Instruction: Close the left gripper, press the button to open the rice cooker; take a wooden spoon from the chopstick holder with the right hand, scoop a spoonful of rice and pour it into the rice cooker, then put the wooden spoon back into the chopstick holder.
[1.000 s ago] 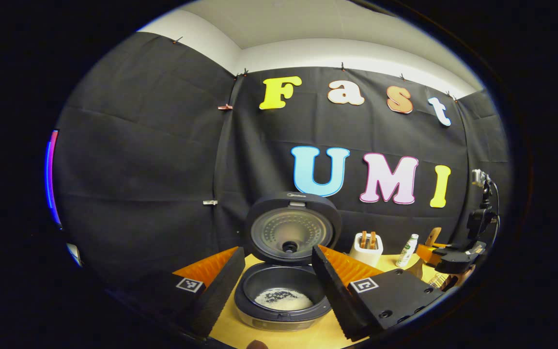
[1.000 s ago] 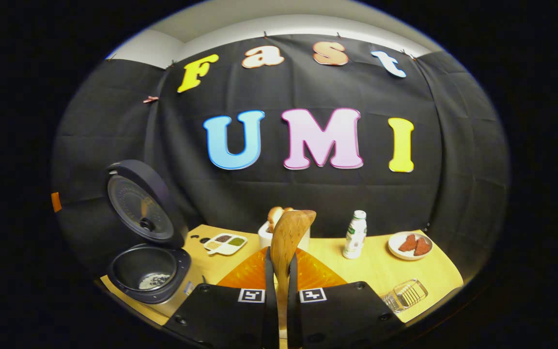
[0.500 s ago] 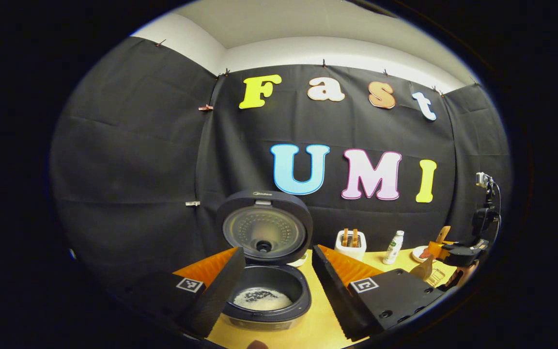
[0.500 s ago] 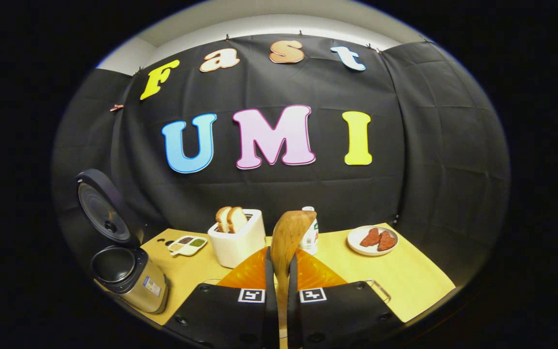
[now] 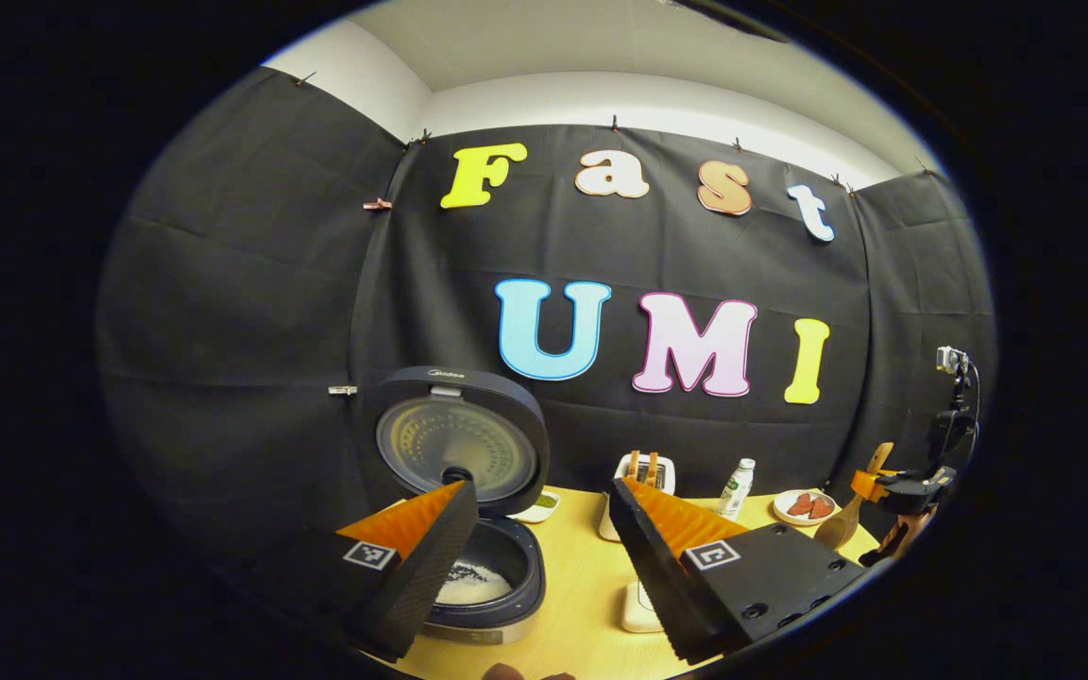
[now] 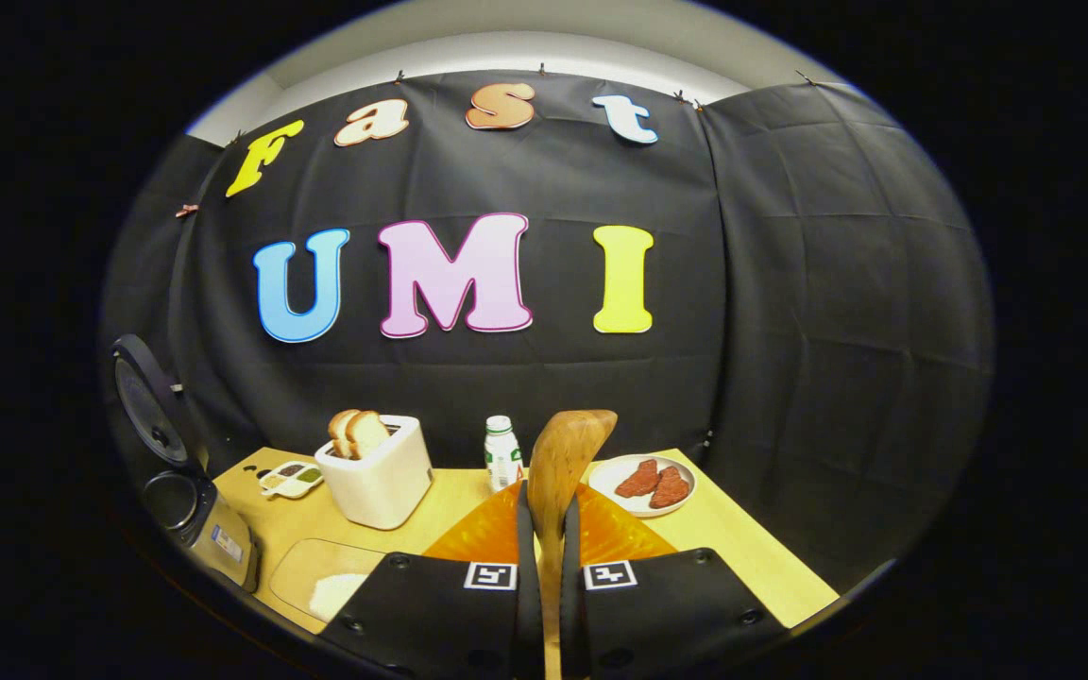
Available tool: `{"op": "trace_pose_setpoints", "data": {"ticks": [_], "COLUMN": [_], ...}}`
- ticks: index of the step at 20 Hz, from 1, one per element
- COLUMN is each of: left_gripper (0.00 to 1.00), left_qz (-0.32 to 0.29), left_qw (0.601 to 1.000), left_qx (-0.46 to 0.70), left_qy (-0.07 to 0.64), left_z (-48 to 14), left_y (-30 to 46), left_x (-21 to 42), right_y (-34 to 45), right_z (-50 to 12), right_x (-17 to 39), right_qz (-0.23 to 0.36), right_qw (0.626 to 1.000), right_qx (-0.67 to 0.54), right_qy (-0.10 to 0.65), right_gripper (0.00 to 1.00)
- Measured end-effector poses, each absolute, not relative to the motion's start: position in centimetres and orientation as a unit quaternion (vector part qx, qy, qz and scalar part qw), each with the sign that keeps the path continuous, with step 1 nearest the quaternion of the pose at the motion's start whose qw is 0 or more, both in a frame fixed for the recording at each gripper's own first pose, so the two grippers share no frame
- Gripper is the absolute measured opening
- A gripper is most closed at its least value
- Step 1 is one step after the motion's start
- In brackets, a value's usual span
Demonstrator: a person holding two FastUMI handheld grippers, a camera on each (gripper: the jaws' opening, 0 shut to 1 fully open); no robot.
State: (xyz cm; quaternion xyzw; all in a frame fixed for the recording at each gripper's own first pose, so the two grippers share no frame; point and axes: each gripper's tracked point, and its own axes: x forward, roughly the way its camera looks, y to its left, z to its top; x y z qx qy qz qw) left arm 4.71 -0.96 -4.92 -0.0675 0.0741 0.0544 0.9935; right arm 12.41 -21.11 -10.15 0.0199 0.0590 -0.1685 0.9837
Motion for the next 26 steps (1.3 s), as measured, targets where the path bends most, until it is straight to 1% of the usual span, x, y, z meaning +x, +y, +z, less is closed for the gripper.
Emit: {"op": "trace_pose_setpoints", "data": {"ticks": [4, 10, 13, 15, 16, 21, 23, 25, 26], "left_gripper": [0.95, 0.95, 0.95, 0.95, 0.95, 0.95, 0.95, 0.95, 0.95], "left_qz": [0.053, 0.07, 0.077, 0.08, 0.081, 0.085, 0.084, 0.082, 0.08], "left_qw": [0.994, 0.993, 0.992, 0.992, 0.992, 0.992, 0.992, 0.992, 0.992], "left_qx": [-0.063, -0.053, -0.051, -0.053, -0.052, -0.046, -0.046, -0.045, -0.045], "left_qy": [0.077, 0.083, 0.084, 0.087, 0.087, 0.085, 0.087, 0.086, 0.085], "left_z": [-4.9, -5.0, -5.1, -5.3, -5.3, -4.9, -5.1, -4.9, -4.9], "left_y": [-2.4, -2.7, -2.5, -2.4, -2.4, -1.9, -2.0, -2.1, -2.1], "left_x": [4.7, 4.2, 4.1, 4.0, 3.9, 3.2, 2.9, 2.7, 2.7], "right_y": [-23.6, -23.1, -22.9, -22.9, -22.8, -24.2, -24.7, -25.4, -25.6], "right_z": [-11.4, -14.1, -14.7, -16.0, -16.7, -19.3, -19.2, -17.7, -16.8], "right_x": [12.5, 14.0, 14.0, 13.9, 13.8, 12.6, 12.0, 11.7, 11.7], "right_qz": [-0.175, -0.157, -0.154, -0.153, -0.152, -0.171, -0.183, -0.198, -0.205], "right_qw": [0.982, 0.982, 0.982, 0.979, 0.978, 0.969, 0.966, 0.967, 0.967], "right_qx": [0.026, 0.021, 0.021, 0.026, 0.029, 0.044, 0.041, 0.021, 0.009], "right_qy": [0.072, 0.1, 0.112, 0.129, 0.139, 0.175, 0.177, 0.16, 0.149], "right_gripper": [0.11, 0.11, 0.16, 0.26, 0.28, 0.29, 0.31, 0.39, 0.45]}}
